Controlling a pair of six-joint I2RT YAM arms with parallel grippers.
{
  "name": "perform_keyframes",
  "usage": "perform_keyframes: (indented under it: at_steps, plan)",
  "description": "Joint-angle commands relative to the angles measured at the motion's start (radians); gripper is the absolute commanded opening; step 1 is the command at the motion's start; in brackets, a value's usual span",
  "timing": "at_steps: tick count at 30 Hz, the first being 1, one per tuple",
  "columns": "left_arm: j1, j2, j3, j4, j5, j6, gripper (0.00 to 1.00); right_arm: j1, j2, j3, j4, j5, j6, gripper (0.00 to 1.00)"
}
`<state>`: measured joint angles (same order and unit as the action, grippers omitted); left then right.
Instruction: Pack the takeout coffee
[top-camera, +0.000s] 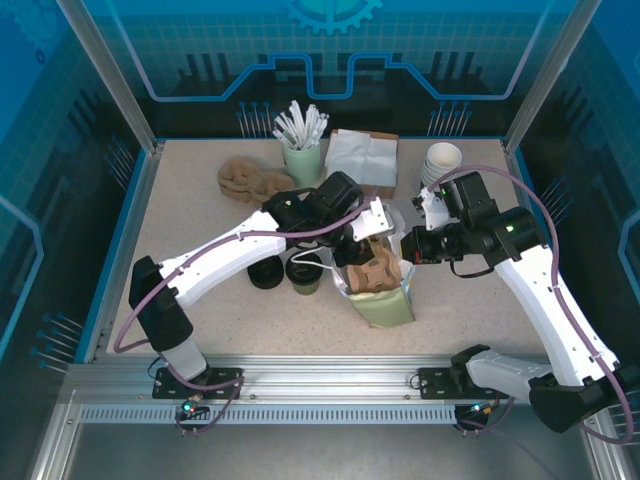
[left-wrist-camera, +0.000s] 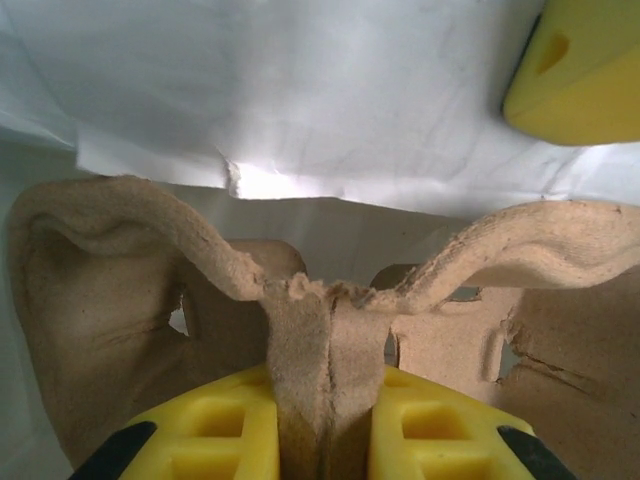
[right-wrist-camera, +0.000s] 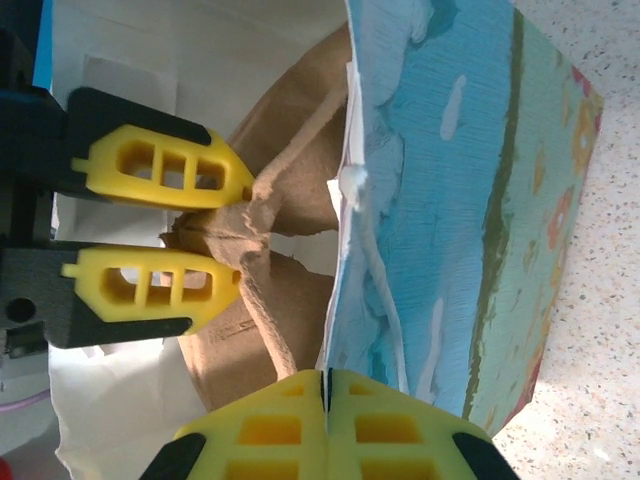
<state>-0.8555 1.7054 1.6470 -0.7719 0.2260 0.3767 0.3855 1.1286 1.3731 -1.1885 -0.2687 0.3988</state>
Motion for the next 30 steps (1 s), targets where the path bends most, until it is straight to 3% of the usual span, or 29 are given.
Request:
perform_keyframes:
  at_steps: [1,11,19,30]
  plan:
    - [-0.018,0.042,0.018,0.004,-0.036,0.03,0.21,-0.004,0.003,-0.004,0.0,0.012,-0.012,0.0]
    - [-0.031,0.131,0.076,0.006,-0.02,0.024,0.2,-0.022,0.017,0.0,-0.02,0.071,-0.047,0.0]
    - [-0.031,0.22,0.16,-0.006,0.009,0.014,0.2,-0.026,0.023,0.026,-0.07,0.208,-0.103,0.0]
    - [-0.05,0.329,0.325,-0.11,0.007,0.025,0.2,-0.041,-0.001,0.026,-0.074,0.299,-0.144,0.0]
